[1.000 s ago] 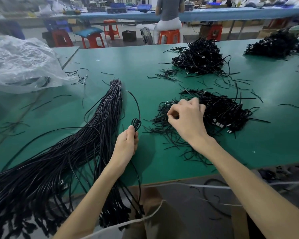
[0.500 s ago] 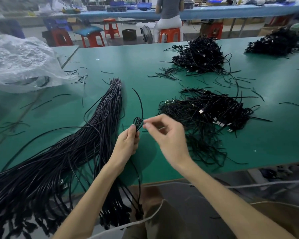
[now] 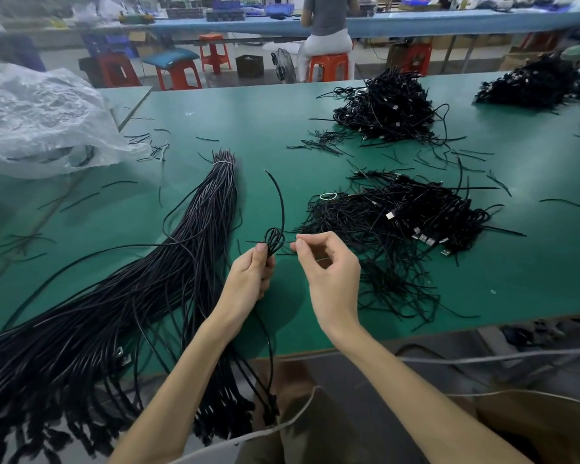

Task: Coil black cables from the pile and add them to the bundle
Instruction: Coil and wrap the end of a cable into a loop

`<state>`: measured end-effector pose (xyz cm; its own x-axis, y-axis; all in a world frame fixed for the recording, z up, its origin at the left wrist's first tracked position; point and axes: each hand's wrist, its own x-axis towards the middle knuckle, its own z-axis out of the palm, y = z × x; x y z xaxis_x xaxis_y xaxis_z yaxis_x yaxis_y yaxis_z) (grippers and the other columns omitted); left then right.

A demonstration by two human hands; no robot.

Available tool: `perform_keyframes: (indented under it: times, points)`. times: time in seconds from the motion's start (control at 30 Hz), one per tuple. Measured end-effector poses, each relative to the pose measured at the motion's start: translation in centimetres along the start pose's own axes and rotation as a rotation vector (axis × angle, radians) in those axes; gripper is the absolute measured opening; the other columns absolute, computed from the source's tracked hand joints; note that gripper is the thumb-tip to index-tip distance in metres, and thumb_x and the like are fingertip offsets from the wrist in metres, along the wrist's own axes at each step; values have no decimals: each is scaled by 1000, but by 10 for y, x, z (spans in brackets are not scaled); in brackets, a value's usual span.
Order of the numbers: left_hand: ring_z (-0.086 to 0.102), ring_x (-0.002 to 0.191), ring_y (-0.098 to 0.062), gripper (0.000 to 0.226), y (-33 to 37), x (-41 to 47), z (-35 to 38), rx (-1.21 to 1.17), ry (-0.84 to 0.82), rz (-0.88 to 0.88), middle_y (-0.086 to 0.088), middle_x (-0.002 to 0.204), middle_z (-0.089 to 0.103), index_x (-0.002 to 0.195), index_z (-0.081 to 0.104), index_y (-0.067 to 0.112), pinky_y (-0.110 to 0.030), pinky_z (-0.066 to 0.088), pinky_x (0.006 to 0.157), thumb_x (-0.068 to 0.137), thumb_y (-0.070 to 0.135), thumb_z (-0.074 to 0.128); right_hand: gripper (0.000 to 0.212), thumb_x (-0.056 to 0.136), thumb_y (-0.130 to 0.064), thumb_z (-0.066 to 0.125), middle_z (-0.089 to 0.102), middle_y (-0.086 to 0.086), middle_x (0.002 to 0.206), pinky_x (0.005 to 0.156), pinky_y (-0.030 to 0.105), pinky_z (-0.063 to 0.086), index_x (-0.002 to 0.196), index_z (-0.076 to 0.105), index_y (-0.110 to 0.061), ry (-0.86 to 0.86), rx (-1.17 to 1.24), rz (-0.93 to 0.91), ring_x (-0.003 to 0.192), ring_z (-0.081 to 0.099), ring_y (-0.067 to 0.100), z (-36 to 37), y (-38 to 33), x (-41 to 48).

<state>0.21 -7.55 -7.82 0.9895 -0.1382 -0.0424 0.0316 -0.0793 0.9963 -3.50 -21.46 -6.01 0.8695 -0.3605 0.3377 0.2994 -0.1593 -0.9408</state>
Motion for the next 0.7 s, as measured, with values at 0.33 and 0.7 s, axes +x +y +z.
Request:
perform_keyframes:
  times: [0.33, 0.7]
  points:
    - [26, 46, -4, 45, 1, -1, -1, -40, 12, 14, 14, 55, 35, 75, 48, 19, -15, 24, 41, 110, 45, 37, 4, 95, -15, 69, 64, -12, 88, 76, 26, 51, 94, 68, -19, -176, -260, -231, 84, 61, 12, 6, 8, -10]
    - [20, 46, -6, 47, 3, -1, 1, -79, -30, -3, 14, 58, 27, 64, 44, 29, -16, 20, 40, 110, 35, 41, 40, 91, -27, 77, 68, -3, 119, 85, 30, 50, 127, 63, -18, -474, 241, 362, 103, 63, 10, -10, -13, 36]
